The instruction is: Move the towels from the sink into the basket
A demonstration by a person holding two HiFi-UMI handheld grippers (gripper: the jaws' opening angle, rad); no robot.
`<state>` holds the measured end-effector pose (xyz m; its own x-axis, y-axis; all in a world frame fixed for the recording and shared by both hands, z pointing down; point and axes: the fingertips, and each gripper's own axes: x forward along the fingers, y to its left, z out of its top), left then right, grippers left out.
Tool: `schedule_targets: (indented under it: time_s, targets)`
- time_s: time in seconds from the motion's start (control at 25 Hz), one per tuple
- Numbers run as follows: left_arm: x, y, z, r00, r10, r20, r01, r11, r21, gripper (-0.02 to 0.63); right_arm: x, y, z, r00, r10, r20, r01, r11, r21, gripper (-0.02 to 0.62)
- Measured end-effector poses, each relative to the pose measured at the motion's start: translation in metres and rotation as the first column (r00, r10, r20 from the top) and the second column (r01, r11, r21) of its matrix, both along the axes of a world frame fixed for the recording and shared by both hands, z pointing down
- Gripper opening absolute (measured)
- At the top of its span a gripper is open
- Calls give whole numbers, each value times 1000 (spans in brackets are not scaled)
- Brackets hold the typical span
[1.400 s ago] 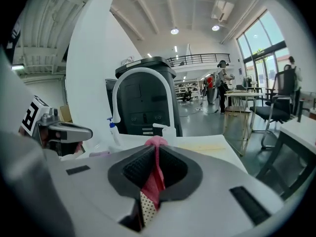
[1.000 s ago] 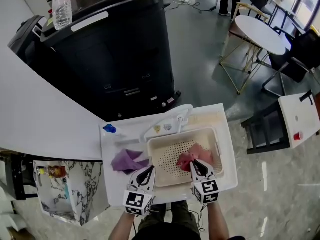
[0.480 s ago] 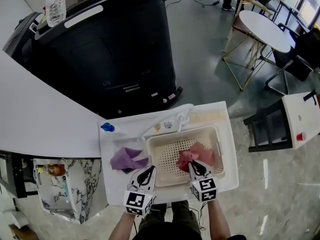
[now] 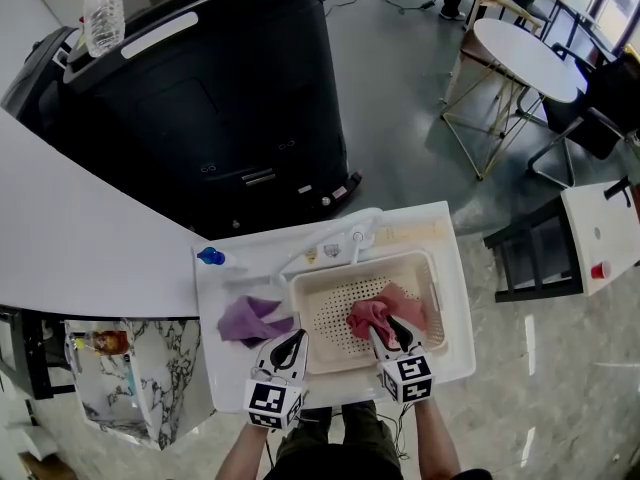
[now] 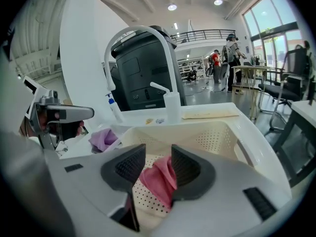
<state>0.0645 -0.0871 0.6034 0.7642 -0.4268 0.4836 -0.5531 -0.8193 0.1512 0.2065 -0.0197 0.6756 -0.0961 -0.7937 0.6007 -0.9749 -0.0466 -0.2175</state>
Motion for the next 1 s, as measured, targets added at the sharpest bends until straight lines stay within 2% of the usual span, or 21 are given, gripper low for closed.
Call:
schedule_targets:
  time_s: [0.08, 0.24, 0.8, 1.0]
  targets:
    - [0, 1, 0, 1000, 2, 0, -2, 1000, 0, 3, 1, -1, -3, 1000, 6, 3, -6, 1000, 12, 189]
    - [0, 3, -3, 1000, 6, -3, -6, 1000, 3, 3, 3, -1, -8, 1000, 19, 0, -19, 999, 31, 216]
    - [-6, 1, -32, 999, 18, -45, -16, 999, 48, 3, 7, -3, -50, 996, 79, -34, -74, 991, 115, 216]
    - [-14, 1, -48, 997, 15, -70, -10, 997, 72, 3, -2, -6, -76, 994, 88, -61, -76, 982, 175, 191]
